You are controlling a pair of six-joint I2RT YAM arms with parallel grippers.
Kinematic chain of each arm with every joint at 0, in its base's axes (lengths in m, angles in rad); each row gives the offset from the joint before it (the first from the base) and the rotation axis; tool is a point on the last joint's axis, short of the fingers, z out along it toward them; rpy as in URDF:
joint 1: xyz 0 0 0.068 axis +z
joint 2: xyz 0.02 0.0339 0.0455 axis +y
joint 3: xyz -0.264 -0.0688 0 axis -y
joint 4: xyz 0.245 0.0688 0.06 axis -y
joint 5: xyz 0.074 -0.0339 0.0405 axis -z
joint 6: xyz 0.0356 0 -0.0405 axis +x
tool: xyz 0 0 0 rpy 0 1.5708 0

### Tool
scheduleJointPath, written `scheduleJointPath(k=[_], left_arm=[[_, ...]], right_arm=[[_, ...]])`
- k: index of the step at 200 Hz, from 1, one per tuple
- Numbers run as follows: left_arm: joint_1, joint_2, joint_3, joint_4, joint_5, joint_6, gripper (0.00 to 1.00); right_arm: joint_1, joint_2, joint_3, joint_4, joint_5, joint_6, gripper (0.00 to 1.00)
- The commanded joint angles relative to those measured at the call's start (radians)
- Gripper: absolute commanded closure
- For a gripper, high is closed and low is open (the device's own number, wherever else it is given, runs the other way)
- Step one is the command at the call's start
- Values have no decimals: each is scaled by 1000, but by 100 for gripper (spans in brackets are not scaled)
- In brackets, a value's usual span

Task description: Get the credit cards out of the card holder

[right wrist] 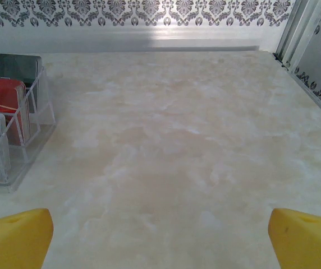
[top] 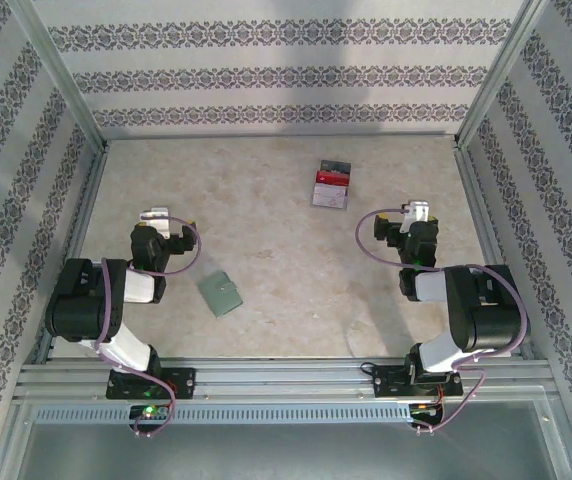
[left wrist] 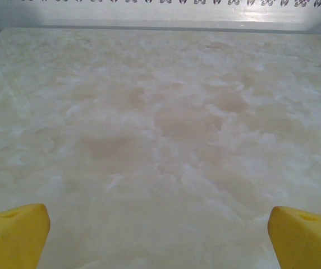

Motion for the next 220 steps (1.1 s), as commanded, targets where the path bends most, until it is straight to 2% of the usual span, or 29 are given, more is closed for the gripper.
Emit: scheduleJointPath(k=[1, 197, 220], left_arm=[[-7, -11, 12, -13, 15, 15, 0], [-7, -10, 10, -5, 18, 14, 0], [-7, -71, -4, -27, 5, 13, 0]], right_arm=[[11, 0, 2, 31, 10, 16, 2], [9, -1, 1, 31, 9, 17, 2], [11, -35, 8, 2, 4, 17, 2]])
